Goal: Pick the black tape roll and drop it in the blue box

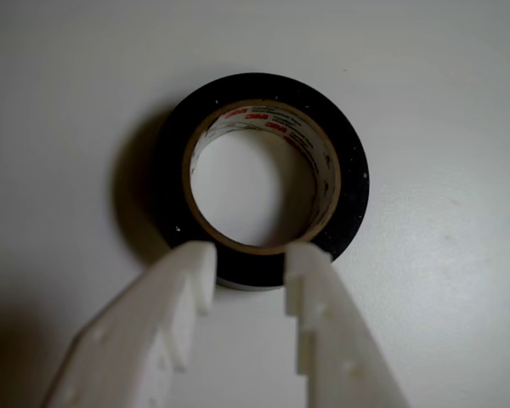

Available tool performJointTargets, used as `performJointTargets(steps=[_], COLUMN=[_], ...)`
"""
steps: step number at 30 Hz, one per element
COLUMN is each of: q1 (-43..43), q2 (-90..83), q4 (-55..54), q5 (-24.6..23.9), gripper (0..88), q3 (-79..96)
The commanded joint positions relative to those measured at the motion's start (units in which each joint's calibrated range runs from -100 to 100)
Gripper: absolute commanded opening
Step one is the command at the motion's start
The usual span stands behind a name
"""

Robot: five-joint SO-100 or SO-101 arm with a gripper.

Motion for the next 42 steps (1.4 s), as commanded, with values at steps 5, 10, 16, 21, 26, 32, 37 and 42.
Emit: performJointTargets(steps=[5, 10, 16, 21, 26, 32, 37, 42], q1=[-0.15, 0.05, -0.44, -0.54, -0.54, -0.63, -0.63, -0.63], q2=[-0.61, -0.61, 1.32, 5.92, 12.27, 20.38, 24.81, 30.00], q4=[-0.46, -0.46, -0.46, -0.46, -0.46, -0.46, -0.38, -0.38], q5=[-0.26, -0.26, -0.35, -0.35, -0.35, -0.26, -0.26, -0.26], gripper=[2.0, 2.0, 2.1, 2.1, 2.2, 2.2, 2.7, 2.7], q3=[0.81, 0.72, 0.00, -2.07, -8.09, -15.37, -20.04, -24.44])
